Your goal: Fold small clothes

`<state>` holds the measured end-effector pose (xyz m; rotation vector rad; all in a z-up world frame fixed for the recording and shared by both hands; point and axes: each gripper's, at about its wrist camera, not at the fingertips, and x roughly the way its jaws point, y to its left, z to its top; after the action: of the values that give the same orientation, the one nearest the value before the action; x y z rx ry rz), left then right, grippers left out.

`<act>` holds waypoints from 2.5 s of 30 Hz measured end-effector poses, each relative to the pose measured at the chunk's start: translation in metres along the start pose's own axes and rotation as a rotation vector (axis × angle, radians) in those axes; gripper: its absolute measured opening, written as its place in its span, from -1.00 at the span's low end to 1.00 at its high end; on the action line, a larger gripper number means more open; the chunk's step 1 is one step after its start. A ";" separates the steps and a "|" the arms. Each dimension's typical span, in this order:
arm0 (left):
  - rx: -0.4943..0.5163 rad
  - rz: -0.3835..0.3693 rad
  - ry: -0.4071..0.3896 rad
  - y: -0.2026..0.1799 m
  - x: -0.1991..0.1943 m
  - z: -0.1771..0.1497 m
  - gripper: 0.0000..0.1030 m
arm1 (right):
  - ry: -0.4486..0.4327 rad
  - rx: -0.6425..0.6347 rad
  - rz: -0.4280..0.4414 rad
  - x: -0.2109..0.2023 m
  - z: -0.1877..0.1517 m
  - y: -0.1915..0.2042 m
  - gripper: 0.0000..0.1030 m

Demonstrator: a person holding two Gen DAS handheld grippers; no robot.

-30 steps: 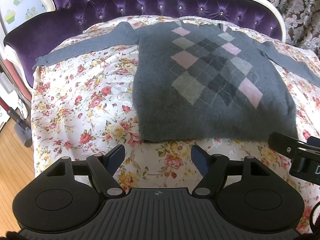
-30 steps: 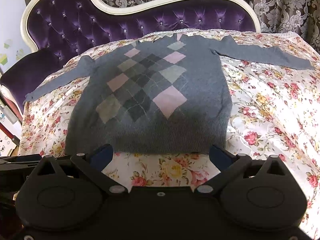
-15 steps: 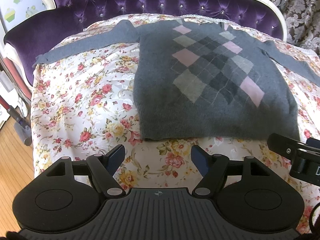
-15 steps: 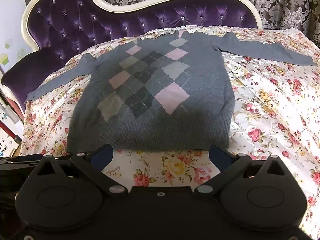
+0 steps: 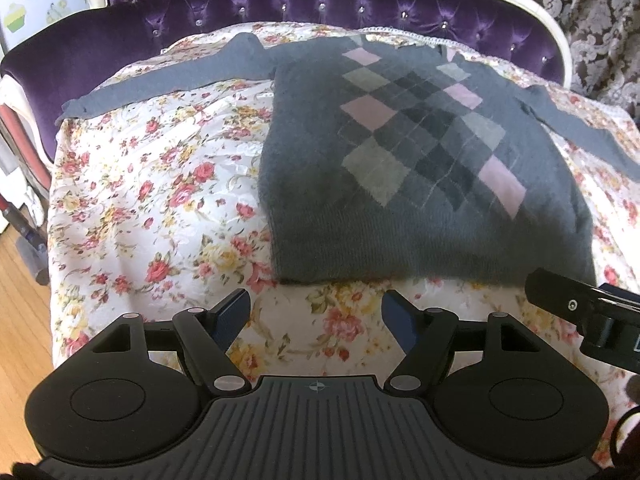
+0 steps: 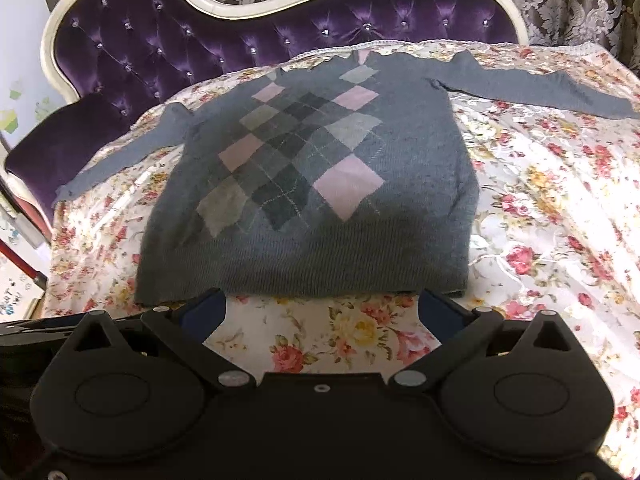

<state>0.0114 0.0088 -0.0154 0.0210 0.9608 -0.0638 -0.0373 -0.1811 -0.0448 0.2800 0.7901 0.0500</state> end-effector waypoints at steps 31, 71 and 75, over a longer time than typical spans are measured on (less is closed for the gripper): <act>0.052 -0.100 -0.324 -0.034 0.035 0.123 0.38 | -0.313 0.007 0.006 0.002 0.132 -0.122 0.89; 0.074 -0.076 -0.280 -0.052 0.141 0.091 0.73 | -0.369 0.566 -0.367 0.092 0.180 -0.436 0.03; 0.074 -0.076 -0.280 -0.052 0.141 0.091 0.73 | -0.342 0.579 -0.315 0.091 0.181 -0.443 -0.77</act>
<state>0.1634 -0.0540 -0.0784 0.0422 0.6783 -0.1681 0.1284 -0.6351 -0.1047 0.6878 0.4846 -0.5192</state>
